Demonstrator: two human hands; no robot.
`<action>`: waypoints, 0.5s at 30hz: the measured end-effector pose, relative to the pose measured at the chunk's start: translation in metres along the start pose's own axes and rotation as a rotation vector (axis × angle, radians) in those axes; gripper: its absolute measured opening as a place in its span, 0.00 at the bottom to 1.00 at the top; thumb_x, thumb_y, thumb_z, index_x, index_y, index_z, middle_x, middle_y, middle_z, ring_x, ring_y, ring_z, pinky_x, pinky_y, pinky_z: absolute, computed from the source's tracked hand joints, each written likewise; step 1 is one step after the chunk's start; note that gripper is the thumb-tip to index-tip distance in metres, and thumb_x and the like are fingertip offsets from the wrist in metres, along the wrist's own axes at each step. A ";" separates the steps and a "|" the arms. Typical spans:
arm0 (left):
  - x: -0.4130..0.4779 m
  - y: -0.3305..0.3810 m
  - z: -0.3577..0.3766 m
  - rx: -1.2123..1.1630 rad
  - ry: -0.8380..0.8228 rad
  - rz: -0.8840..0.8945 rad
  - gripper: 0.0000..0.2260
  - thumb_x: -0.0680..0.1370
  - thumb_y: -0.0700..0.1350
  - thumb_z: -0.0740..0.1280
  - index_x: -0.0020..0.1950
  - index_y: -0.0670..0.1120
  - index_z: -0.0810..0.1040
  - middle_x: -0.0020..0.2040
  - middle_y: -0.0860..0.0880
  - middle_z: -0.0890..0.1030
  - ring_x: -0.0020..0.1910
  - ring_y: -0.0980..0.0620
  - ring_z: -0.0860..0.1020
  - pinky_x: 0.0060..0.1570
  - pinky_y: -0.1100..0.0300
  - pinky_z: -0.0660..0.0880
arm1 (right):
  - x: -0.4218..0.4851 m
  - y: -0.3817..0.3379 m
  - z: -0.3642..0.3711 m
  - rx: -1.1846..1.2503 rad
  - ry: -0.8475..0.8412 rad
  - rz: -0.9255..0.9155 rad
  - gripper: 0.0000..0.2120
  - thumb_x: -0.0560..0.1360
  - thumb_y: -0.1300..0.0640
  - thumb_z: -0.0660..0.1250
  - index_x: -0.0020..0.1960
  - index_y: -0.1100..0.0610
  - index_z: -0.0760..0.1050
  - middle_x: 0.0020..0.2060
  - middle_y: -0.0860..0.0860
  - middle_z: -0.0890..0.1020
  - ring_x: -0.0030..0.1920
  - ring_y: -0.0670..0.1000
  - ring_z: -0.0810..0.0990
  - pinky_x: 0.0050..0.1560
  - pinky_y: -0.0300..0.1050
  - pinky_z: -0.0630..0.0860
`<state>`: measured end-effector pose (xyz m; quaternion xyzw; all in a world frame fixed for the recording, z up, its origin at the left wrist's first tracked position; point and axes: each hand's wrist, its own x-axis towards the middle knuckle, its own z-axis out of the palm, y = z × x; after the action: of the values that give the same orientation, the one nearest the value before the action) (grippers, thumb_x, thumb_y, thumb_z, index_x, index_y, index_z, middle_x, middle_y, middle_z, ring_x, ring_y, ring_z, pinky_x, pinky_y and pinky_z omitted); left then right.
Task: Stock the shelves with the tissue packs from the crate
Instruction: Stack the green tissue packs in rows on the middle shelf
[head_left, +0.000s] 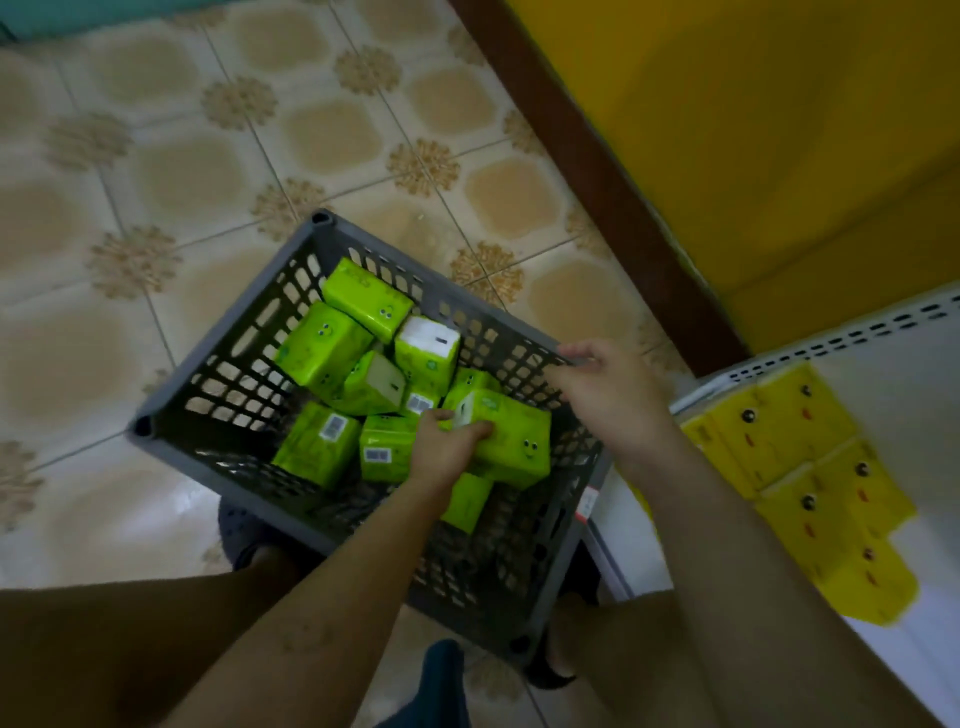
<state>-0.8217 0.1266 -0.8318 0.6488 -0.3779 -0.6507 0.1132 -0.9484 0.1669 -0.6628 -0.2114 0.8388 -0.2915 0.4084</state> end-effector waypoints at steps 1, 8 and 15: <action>-0.016 0.012 -0.013 -0.041 -0.011 0.030 0.21 0.71 0.47 0.74 0.61 0.48 0.71 0.57 0.44 0.77 0.49 0.46 0.76 0.39 0.57 0.70 | -0.006 0.000 0.000 0.017 -0.019 -0.002 0.18 0.76 0.50 0.68 0.65 0.50 0.72 0.62 0.50 0.76 0.51 0.48 0.77 0.42 0.43 0.72; -0.144 0.075 -0.088 -0.070 -0.324 0.248 0.20 0.77 0.47 0.66 0.67 0.58 0.69 0.55 0.47 0.80 0.47 0.46 0.80 0.33 0.58 0.74 | -0.079 0.010 0.011 0.437 -0.199 0.081 0.23 0.73 0.47 0.72 0.66 0.46 0.71 0.62 0.51 0.78 0.58 0.56 0.79 0.50 0.57 0.80; -0.263 0.091 -0.099 -0.025 -0.434 0.434 0.10 0.78 0.53 0.67 0.59 0.55 0.75 0.54 0.48 0.83 0.50 0.47 0.82 0.45 0.53 0.76 | -0.183 0.019 -0.046 0.632 -0.129 -0.121 0.10 0.77 0.49 0.67 0.56 0.50 0.72 0.58 0.56 0.80 0.55 0.58 0.82 0.49 0.62 0.81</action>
<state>-0.7259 0.1978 -0.5611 0.3973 -0.5152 -0.7392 0.1742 -0.8820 0.3038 -0.5504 -0.1416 0.6651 -0.5472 0.4880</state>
